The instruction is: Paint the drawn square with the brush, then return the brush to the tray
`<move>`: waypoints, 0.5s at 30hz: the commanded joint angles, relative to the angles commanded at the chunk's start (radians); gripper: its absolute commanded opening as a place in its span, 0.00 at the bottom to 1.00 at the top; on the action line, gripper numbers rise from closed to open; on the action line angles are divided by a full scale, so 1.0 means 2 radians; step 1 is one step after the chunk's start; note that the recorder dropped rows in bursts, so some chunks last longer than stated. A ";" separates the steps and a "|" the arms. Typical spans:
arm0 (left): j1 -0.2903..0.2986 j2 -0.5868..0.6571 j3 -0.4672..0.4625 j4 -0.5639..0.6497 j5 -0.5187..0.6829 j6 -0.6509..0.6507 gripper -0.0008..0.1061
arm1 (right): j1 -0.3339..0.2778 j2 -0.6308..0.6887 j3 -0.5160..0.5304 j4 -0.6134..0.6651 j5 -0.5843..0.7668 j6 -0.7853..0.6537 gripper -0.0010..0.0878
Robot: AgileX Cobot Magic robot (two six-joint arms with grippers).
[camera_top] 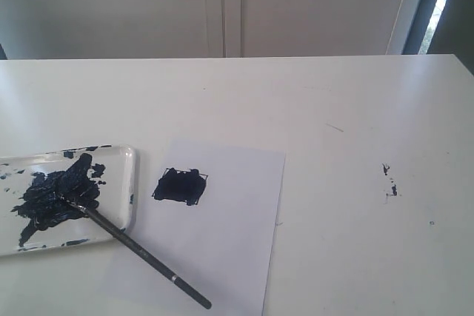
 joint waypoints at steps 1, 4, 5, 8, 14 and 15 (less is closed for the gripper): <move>0.000 -0.003 0.003 -0.004 0.000 0.000 0.01 | 0.000 -0.012 0.012 0.006 -0.001 0.000 0.32; 0.000 -0.015 0.026 -0.008 0.000 0.000 0.01 | 0.000 -0.056 0.056 0.006 -0.001 0.000 0.32; 0.000 -0.015 0.031 -0.008 0.000 0.000 0.01 | 0.000 -0.064 0.065 0.006 -0.001 0.000 0.32; 0.000 -0.015 0.046 -0.008 0.008 0.007 0.01 | 0.000 -0.117 0.107 0.006 0.000 0.000 0.32; 0.000 -0.015 0.051 0.171 -0.008 0.022 0.01 | 0.000 -0.186 0.143 0.005 0.017 0.000 0.32; 0.000 -0.015 0.051 0.184 -0.016 0.038 0.01 | 0.000 -0.193 0.143 0.005 0.039 0.000 0.32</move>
